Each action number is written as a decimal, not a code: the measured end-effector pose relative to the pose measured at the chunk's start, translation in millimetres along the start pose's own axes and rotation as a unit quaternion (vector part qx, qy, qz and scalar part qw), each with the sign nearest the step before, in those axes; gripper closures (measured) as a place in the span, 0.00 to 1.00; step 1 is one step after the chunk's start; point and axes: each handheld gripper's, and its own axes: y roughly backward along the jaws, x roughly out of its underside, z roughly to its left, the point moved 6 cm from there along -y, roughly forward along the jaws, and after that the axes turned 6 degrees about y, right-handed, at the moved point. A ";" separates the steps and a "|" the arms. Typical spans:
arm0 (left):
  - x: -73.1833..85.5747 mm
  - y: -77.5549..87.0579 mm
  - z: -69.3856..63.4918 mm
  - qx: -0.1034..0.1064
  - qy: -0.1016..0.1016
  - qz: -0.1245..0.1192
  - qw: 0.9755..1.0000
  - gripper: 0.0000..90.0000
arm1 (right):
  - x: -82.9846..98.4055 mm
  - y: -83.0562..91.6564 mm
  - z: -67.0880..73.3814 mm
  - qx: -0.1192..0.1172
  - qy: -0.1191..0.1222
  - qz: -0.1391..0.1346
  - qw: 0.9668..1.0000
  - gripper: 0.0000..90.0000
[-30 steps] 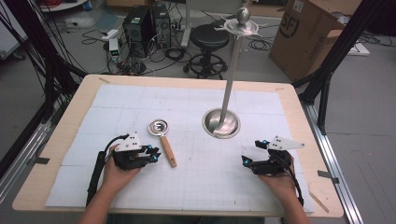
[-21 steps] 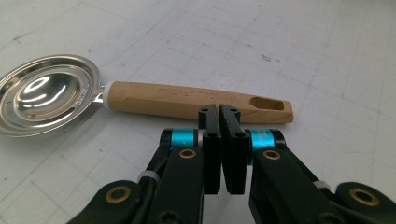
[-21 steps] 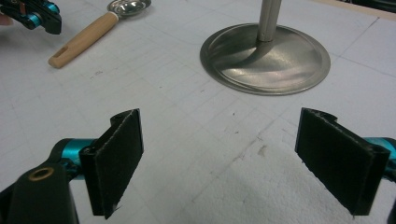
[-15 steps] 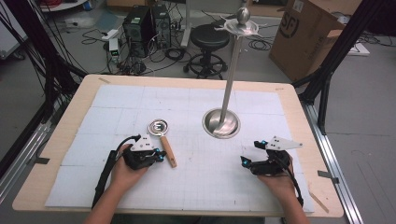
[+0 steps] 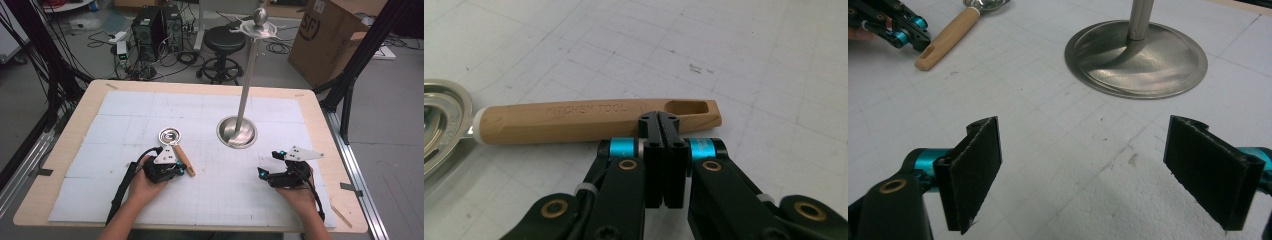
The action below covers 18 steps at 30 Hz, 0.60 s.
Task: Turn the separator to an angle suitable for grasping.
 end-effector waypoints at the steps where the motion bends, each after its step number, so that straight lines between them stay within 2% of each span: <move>1: -1.0 -1.3 0.2 0.000 0.001 0.000 1.000 0.99 | 0.0 0.0 -0.1 0.000 0.000 0.000 1.000 0.16; 10: -8.8 -14.6 0.2 0.002 0.012 -0.007 1.000 0.99 | 0.1 1.2 -1.2 0.003 -0.002 -0.001 1.000 0.16; 18: -17.2 -23.5 0.2 -0.004 0.005 0.001 1.000 1.00 | 0.4 -0.6 -0.1 0.000 -0.003 0.002 1.000 0.16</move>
